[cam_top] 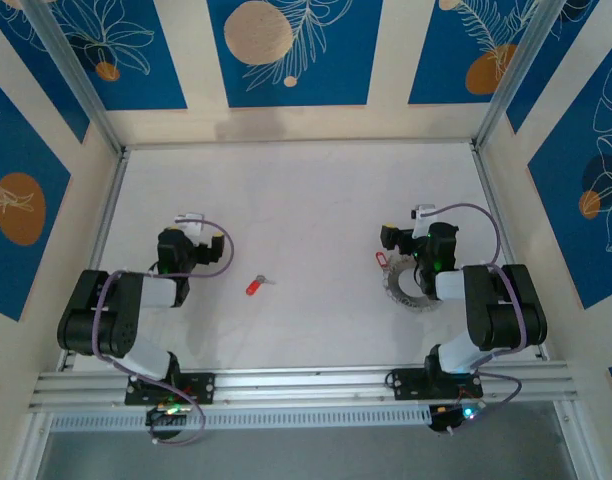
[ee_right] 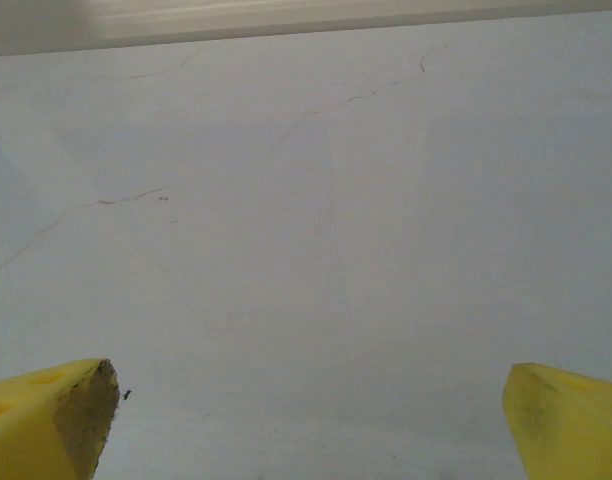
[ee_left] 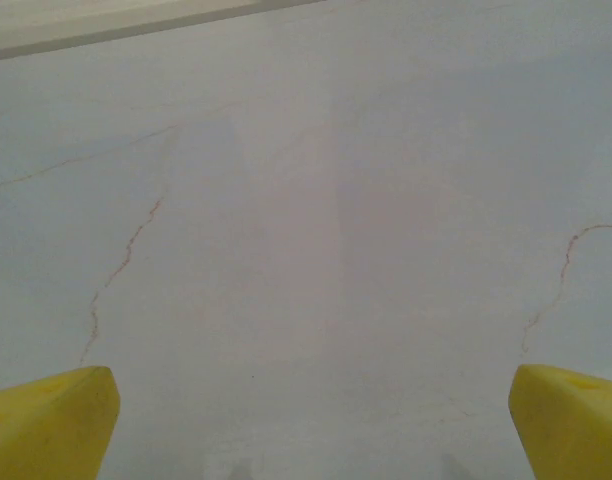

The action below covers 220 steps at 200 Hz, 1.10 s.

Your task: Put the keys on the keyring

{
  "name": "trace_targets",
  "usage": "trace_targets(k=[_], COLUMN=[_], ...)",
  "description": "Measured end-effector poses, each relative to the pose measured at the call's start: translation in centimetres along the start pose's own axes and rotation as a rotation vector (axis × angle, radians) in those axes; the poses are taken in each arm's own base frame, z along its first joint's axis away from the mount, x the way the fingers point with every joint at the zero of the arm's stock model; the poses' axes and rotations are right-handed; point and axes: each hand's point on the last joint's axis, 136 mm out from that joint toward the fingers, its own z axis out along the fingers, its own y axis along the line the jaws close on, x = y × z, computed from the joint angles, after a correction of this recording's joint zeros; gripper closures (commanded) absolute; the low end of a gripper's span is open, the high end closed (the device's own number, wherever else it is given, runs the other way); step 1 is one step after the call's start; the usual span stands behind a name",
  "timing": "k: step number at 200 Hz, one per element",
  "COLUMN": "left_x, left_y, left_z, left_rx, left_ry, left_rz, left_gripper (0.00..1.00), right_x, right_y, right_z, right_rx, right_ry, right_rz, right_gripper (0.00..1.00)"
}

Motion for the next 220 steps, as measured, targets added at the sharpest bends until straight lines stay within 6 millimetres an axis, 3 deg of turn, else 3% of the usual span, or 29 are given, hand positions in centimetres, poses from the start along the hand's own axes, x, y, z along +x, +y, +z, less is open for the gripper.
trace_targets(k=[220], left_x=[0.02], left_y=[0.26], left_z=[0.01], left_rx=[-0.006], left_ry=[0.001], left_rz=[-0.011], left_gripper=[0.0], right_x=[-0.2], right_y=[-0.58], right_z=[-0.06], right_rx=[0.032], right_ry=[-0.012], right_rz=[0.023], right_gripper=[0.01])
